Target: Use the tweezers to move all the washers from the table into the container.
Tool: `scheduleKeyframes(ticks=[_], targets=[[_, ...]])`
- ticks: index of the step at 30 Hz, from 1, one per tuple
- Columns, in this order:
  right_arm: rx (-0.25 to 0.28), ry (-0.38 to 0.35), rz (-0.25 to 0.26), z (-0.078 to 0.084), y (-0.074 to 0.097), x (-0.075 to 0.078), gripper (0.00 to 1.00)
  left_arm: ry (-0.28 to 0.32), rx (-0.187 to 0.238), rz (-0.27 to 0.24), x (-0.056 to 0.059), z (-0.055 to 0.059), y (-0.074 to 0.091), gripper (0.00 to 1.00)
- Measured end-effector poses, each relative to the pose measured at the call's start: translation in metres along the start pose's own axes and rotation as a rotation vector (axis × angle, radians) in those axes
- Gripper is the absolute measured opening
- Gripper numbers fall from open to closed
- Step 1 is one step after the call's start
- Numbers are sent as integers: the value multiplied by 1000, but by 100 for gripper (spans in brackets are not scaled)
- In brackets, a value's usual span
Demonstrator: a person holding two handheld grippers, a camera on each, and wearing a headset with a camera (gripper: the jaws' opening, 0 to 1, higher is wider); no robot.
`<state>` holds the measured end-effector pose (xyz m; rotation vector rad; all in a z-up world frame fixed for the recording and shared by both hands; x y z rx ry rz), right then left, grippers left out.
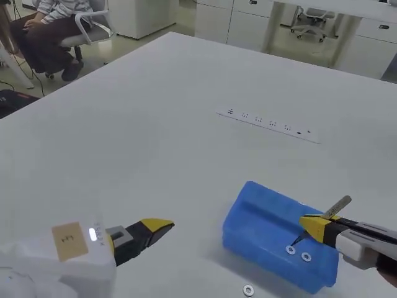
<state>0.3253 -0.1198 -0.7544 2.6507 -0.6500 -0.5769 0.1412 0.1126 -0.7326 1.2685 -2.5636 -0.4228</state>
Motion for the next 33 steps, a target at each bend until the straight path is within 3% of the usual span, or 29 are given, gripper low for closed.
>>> scheduleKeyframes(ticks=[14,19,25,33], targets=[[94,-30,-56,-13,19,-33,4,-2,-4,7,0,0,-1,84],[95,-45,-80,-9,21,-43,4,-3,-6,10,1,0,-1,84],[67,-61,-139,-1,18,-54,4,-4,-8,12,2,0,0,84],[24,-77,-179,14,7,-64,4,-4,-5,12,3,0,0,84]])
Point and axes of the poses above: the centre of the closed fingertips' face, and the gripper's own axes: y roughly backward along the fingers, x roughly to its right, z roughly out of its underside, the point moved 10 cm from there along y, roughly backward along the fingers
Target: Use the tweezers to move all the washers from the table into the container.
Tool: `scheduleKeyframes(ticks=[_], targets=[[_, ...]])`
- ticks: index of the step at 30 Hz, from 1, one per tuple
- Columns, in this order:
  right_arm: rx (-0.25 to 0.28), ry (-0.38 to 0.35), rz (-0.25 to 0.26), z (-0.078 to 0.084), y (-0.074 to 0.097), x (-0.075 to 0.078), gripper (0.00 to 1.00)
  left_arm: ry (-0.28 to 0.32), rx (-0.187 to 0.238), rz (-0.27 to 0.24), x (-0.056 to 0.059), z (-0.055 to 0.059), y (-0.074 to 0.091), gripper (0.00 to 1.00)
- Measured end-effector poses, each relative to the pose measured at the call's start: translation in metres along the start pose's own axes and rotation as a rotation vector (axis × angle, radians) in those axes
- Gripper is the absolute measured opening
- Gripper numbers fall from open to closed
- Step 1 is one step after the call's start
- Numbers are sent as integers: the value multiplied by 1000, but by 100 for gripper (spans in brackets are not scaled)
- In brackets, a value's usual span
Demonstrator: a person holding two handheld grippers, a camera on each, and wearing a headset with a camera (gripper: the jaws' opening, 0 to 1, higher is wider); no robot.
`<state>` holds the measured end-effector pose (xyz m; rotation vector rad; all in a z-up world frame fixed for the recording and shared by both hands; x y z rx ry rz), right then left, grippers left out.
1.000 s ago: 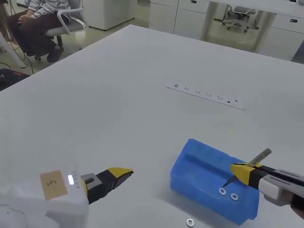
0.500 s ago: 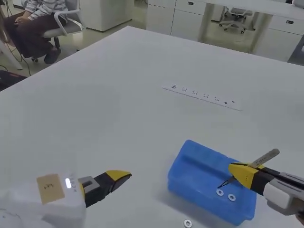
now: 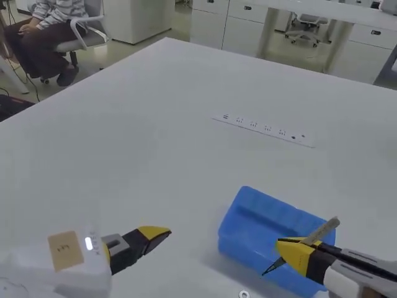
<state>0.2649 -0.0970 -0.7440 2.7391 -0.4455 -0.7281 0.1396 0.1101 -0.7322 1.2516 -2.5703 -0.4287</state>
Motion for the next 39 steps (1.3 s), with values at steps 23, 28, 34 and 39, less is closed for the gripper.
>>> scheduleKeyframes(ticks=[23,28,34,39], targets=[[-132,41,-4,43,-20,6,4,-4,-3,-5,0,0,0,84],[-161,105,-16,45,-23,2,4,-4,-5,-2,0,0,0,84],[-202,339,-32,45,-26,-12,4,-5,-4,-8,-1,0,0,84],[-190,365,-9,45,-25,-15,4,-6,-5,-8,-1,0,0,84]])
Point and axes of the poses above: the centre of the closed fingertips' face, and the gripper's own axes: y roughly backward along the fingers, x roughly to its right, z roughly out of its underside, the point moved 10 cm from there along y, roughly backward along the fingers
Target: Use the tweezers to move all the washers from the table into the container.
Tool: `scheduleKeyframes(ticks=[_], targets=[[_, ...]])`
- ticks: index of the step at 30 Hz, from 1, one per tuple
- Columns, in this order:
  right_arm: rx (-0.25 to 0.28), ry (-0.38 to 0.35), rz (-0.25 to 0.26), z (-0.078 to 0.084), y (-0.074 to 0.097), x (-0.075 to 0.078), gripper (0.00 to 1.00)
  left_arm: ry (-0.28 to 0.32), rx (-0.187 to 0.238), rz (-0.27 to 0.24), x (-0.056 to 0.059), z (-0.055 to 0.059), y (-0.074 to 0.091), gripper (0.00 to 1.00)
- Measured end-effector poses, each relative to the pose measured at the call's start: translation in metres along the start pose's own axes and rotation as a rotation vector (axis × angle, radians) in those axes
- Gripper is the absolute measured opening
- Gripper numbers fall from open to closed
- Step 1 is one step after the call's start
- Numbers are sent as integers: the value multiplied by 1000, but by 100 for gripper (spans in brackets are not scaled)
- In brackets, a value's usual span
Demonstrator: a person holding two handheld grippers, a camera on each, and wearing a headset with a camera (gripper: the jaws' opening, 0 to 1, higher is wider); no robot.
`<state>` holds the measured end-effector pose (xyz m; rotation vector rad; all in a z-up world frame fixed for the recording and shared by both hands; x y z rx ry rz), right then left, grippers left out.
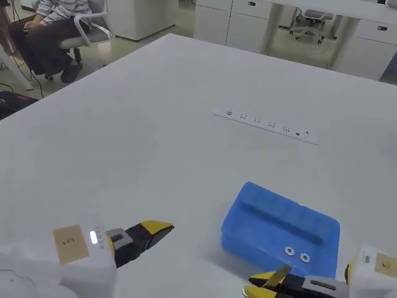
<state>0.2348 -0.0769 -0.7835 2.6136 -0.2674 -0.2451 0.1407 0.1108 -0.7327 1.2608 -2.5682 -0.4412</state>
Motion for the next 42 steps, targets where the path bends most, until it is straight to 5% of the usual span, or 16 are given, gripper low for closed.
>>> scheduleKeyframes(ticks=[3,13,19,23,32,42], targets=[[8,-21,25,0,2,7,4,0,-2,-2,0,0,0,84],[-2,-45,-13,2,-2,3,4,1,5,-3,-1,0,1,84],[-33,75,-25,3,0,-2,3,-4,4,-2,0,0,1,84],[-33,92,-16,6,2,-6,3,-1,1,-1,1,0,0,84],[-2,26,13,10,6,-3,3,-6,5,-28,1,-2,1,86],[3,-8,12,9,5,-1,3,7,63,-44,1,-6,4,88]])
Point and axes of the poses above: the centre of the closed fingertips' face, and the gripper's own axes: y roughly backward along the fingers, x roughly to its right, z roughly out of its underside, the point moved 10 cm from there along y, roughly backward along the fingers
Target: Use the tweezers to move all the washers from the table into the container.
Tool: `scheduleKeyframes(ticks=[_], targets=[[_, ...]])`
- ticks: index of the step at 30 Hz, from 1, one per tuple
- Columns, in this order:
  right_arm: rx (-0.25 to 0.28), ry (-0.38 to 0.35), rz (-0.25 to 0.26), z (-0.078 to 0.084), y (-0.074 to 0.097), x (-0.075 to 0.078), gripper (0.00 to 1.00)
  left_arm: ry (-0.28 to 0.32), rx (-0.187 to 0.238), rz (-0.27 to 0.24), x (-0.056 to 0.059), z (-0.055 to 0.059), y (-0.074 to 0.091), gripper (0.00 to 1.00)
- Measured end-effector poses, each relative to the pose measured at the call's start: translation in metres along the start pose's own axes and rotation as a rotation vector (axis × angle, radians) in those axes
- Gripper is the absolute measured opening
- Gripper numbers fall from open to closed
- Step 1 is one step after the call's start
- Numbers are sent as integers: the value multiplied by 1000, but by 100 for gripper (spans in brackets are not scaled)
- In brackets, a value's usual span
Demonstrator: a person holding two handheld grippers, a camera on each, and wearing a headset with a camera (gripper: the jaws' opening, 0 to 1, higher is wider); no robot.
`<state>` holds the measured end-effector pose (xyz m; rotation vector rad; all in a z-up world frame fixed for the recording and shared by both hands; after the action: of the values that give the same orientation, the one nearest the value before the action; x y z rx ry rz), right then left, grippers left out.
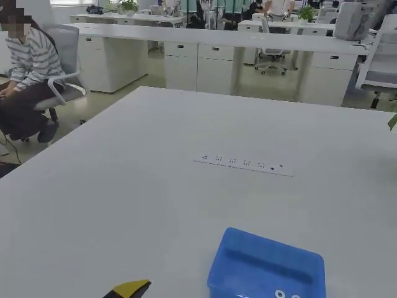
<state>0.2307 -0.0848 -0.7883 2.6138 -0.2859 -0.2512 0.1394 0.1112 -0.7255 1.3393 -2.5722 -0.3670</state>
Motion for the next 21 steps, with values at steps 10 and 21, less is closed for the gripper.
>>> scheduleKeyframes(ticks=[10,21], targets=[[2,-37,-20,-6,-7,-2,3,18,24,-29,-3,-1,3,88],[62,-4,-10,-38,8,1,3,18,16,-5,-1,-1,1,87]])
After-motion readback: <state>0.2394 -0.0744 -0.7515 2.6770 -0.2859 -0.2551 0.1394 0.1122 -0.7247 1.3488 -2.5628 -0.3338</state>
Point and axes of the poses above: the centre of the closed fingertips' face, and the gripper's own axes: y roughly backward along the fingers, x roughly to its right, z roughly out of its underside, the point moved 10 cm from there along y, roughly backward along the fingers
